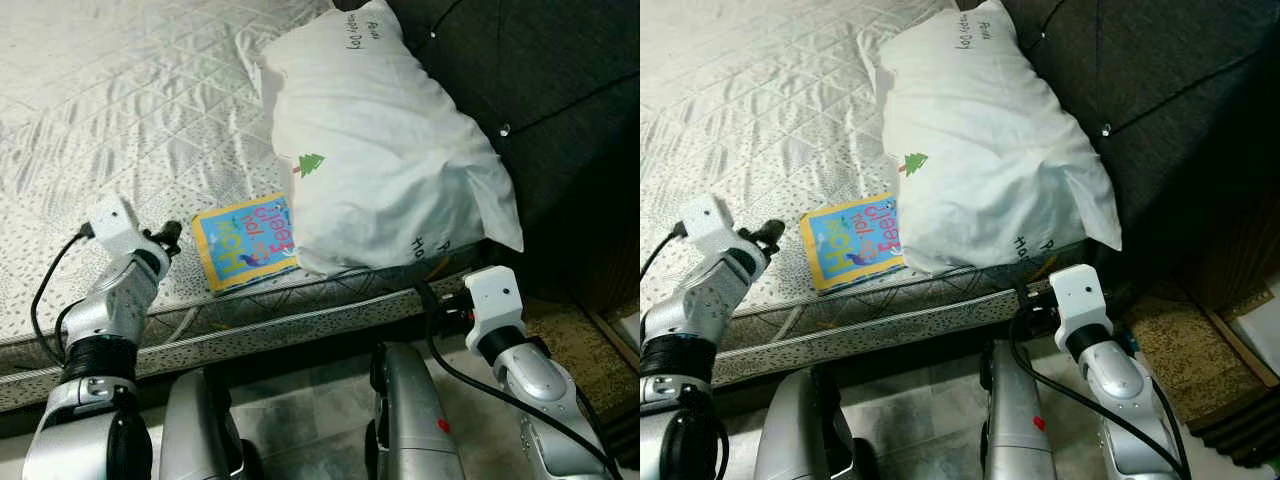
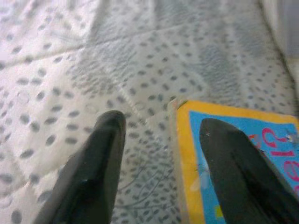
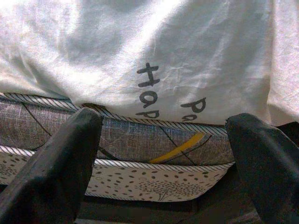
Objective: Clean up the room
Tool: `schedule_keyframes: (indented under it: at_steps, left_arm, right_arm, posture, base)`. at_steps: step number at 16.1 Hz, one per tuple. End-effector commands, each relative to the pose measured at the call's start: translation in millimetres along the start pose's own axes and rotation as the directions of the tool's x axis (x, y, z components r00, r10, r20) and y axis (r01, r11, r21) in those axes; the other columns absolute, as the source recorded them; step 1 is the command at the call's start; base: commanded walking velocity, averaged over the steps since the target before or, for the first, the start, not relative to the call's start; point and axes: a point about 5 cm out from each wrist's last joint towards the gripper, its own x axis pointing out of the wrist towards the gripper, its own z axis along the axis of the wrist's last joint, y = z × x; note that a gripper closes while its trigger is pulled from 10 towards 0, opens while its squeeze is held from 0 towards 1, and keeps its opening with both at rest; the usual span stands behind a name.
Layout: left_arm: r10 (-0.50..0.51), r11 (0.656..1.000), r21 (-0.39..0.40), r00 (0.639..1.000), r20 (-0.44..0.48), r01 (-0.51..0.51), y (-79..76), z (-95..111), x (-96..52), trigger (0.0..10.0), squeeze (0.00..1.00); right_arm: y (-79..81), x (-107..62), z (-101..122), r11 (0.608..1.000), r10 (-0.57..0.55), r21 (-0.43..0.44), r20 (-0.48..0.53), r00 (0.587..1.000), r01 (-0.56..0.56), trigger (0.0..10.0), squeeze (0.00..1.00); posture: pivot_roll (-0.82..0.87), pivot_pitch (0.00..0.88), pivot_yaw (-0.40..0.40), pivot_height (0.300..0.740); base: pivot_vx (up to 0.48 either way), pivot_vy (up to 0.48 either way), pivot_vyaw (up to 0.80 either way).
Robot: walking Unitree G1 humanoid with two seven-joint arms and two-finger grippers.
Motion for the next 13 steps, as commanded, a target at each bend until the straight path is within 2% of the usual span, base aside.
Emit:
schedule_keyframes:
  at_steps: [1, 2, 3, 4, 5, 7, 10, 13]
  left_arm:
    - [-0.065, 0.997, 0.048, 0.998, 0.007, 0.065, -17.1, -7, -4.6, 10.0, 1.0]
    - [-0.11, 0.992, 0.062, 0.994, 0.0, 0.11, -29.6, -14, -8.4, 10.0, 1.0]
    - [-0.132, 0.989, 0.072, 0.991, -0.009, 0.132, -35.6, -19, -10.7, 10.0, 1.0]
    - [-0.209, 0.975, 0.057, 0.974, -0.084, 0.214, -55.7, -43, -21.9, 10.0, 1.0]
    - [-0.253, 0.963, 0.056, 0.955, -0.154, 0.264, -64.9, -60, -29.6, 10.0, 1.0]
    - [-0.306, 0.944, 0.047, 0.922, -0.238, 0.326, -72.9, -78, -39.1, 10.0, 1.0]
    - [-0.336, 0.931, 0.045, 0.9, -0.278, 0.361, -82.8, -90, -49.2, 10.0, 1.0]
    - [-0.276, 0.948, 0.065, 0.908, -0.315, 0.31, -74.3, -99, -51.9, 10.0, 1.0]
  right_arm:
    - [-0.5, -1.2, 2, 1.0, -0.001, -0.008, 0.012, 1.0, 0.001, 10.0, 0.0]
    - [-0.3, -0.8, 2, 1.0, -0.001, -0.006, 0.012, 1.0, 0.001, 10.0, 0.0]
    - [0.1, -0.6, 2, 1.0, 0.0, -0.006, 0.012, 1.0, 0.0, 10.0, 0.0]
    - [1.3, 0.0, 2, 1.0, 0.002, -0.004, 0.014, 1.0, -0.002, 10.0, 0.0]
    - [1.8, 0.3, 2, 1.0, 0.004, -0.003, 0.015, 1.0, -0.004, 10.0, 0.0]
    - [2.8, 1.2, 3, 1.0, 0.006, -0.002, 0.016, 1.0, -0.006, 10.0, 0.0]
    - [3.5, 2.5, 3, 1.0, 0.007, 0.001, 0.019, 1.0, -0.007, 10.0, 0.0]
    - [4.5, 2.2, 2, 1.0, 0.006, 0.002, 0.019, 1.0, -0.006, 10.0, 0.0]
  posture:
    - [-0.24, 0.175, 0.016, 0.513]
    - [-0.24, 0.175, 0.017, 0.513]
    - [-0.24, 0.175, 0.017, 0.513]
    - [-0.23, 0.175, 0.016, 0.513]
    - [-0.23, 0.175, 0.016, 0.513]
    - [-0.23, 0.175, 0.016, 0.513]
    - [-0.22, 0.176, 0.021, 0.513]
    - [-0.22, 0.177, 0.023, 0.513]
  base:
    - [0.0, 0.0, 0.0]
    - [0.0, 0.0, 0.0]
    - [0.0, 0.0, 0.0]
    - [0.0, 0.0, 0.0]
    - [0.0, 0.0, 0.0]
    - [0.0, 0.0, 0.0]
    - [0.0, 0.0, 0.0]
    - [0.0, 0.0, 0.0]
